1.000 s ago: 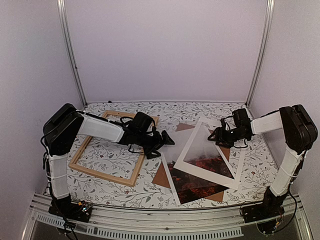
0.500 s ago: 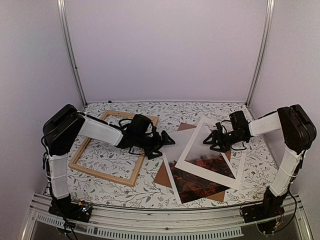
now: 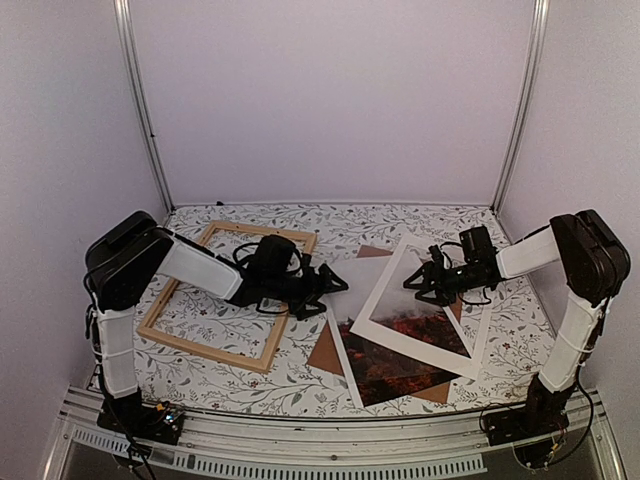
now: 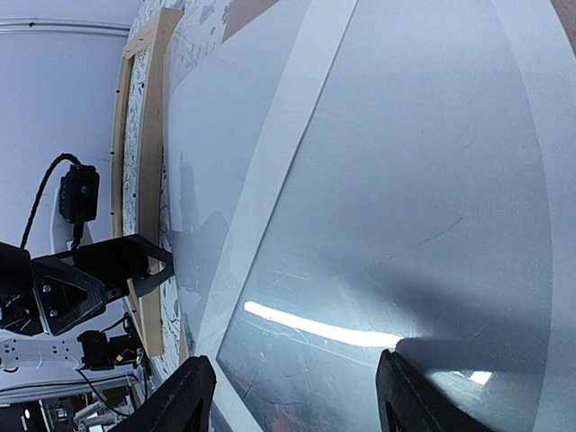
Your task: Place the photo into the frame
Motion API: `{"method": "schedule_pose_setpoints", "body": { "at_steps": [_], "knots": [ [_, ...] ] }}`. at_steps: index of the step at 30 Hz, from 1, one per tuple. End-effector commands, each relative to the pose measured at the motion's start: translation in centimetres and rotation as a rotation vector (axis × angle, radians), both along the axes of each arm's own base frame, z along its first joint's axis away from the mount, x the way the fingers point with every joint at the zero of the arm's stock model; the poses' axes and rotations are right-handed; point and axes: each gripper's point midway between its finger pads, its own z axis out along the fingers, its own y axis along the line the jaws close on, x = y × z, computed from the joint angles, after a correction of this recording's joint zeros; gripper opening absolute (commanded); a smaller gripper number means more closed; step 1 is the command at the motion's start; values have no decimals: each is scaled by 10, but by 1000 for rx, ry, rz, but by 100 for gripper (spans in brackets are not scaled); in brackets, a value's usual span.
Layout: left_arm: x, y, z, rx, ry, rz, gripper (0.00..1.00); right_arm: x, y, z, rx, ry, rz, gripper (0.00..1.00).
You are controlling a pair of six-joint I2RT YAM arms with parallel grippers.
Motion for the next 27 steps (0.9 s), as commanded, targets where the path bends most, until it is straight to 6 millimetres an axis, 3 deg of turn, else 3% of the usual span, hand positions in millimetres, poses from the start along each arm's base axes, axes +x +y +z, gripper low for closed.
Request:
{"method": "schedule_pose_setpoints", "body": {
  "at_steps": [1,6,27],
  "knots": [
    [-3,-10,12,-77,-36,-40,93,-45,-17,-62,-128,226,-30,66],
    [-4,-17,29,-160,-84,-65,89,-44,-16,-63,-129,225,-29,66],
    [-1,-38,49,-272,-193,-171,82,-45,-18,-67,-144,229,-27,66]
  ]
}}
